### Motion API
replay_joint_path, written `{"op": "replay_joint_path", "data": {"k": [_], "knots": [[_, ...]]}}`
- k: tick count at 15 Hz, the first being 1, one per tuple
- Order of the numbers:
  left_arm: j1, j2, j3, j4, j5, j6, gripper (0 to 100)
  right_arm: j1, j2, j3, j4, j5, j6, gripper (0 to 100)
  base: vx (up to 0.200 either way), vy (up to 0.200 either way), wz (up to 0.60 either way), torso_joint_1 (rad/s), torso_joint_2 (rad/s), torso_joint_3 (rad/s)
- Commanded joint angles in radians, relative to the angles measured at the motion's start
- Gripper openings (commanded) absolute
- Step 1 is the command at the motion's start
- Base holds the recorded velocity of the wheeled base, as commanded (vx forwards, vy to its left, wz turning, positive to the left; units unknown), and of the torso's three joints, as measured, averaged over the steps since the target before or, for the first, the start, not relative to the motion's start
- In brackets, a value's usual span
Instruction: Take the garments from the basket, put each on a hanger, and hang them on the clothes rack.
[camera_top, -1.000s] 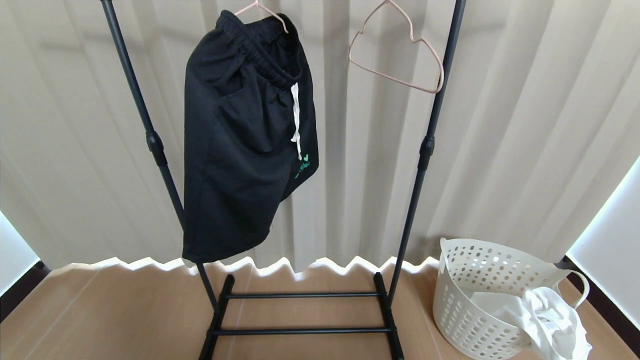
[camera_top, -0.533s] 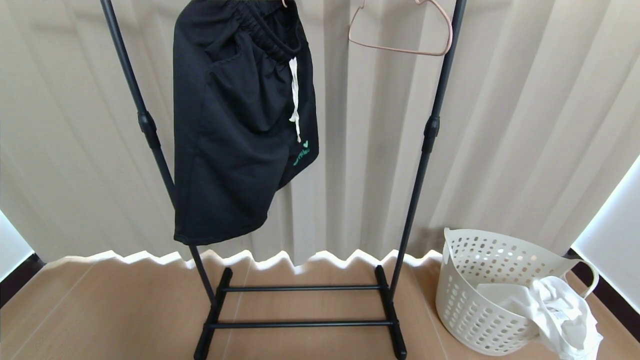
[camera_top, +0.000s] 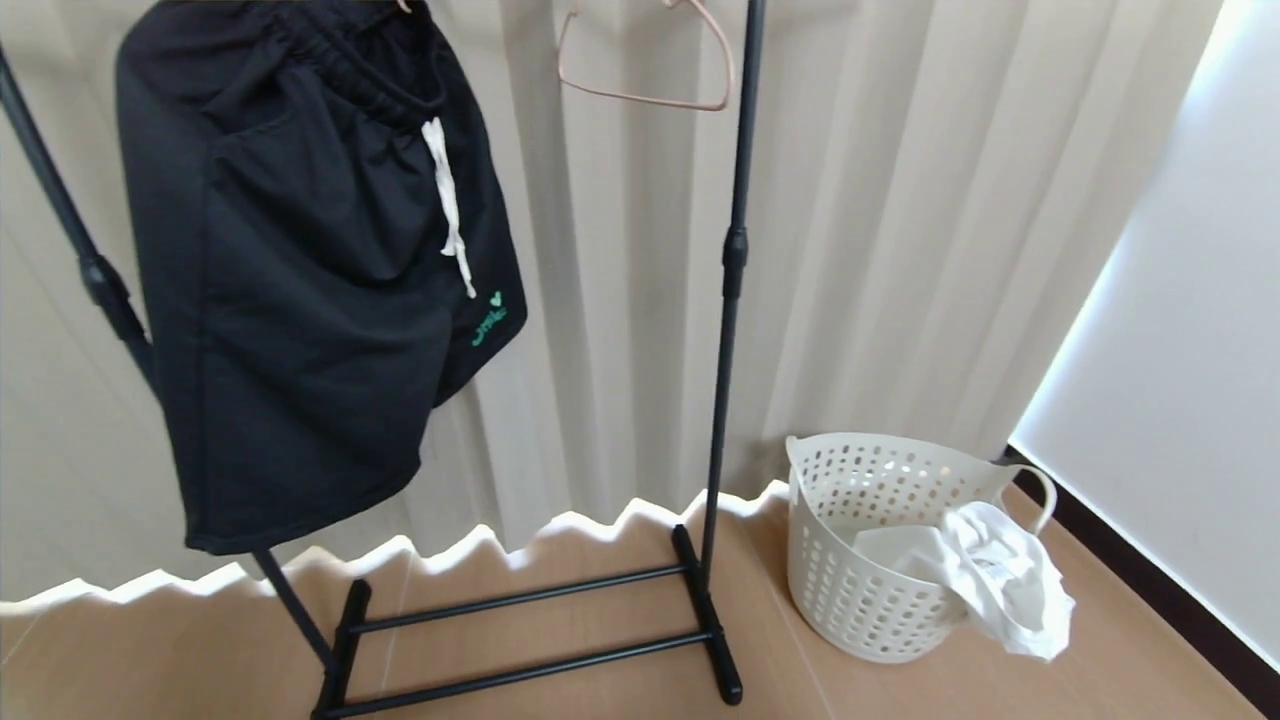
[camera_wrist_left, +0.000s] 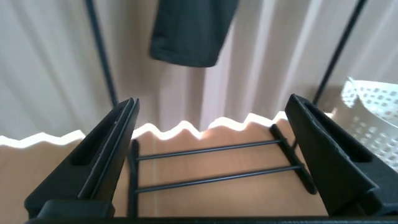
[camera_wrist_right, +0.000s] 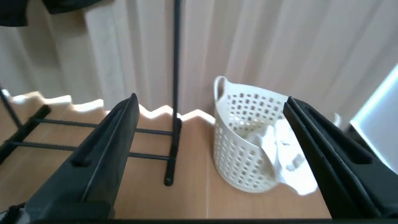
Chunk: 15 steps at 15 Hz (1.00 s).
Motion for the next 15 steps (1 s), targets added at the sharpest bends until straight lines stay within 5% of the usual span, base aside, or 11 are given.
{"op": "replay_joint_path", "data": {"k": [1, 11, 15], "knots": [[0.0, 0.001, 0.0, 0.001, -0.001, 0.0, 100, 0.001, 0.001, 0.0, 0.0, 0.0, 0.001, 100, 0.0, 0.0, 0.0, 0.0, 0.0, 0.0], [0.0, 0.001, 0.0, 0.004, 0.001, -0.001, 100, 0.001, 0.001, 0.0, 0.0, 0.0, -0.001, 100, 0.0, -0.18, 0.0, 0.002, 0.0, 0.004], [0.0, 0.001, 0.0, 0.004, -0.001, -0.003, 100, 0.001, 0.001, 0.0, 0.0, 0.0, -0.001, 100, 0.0, 0.0, -0.45, 0.001, 0.0, 0.003]]}}
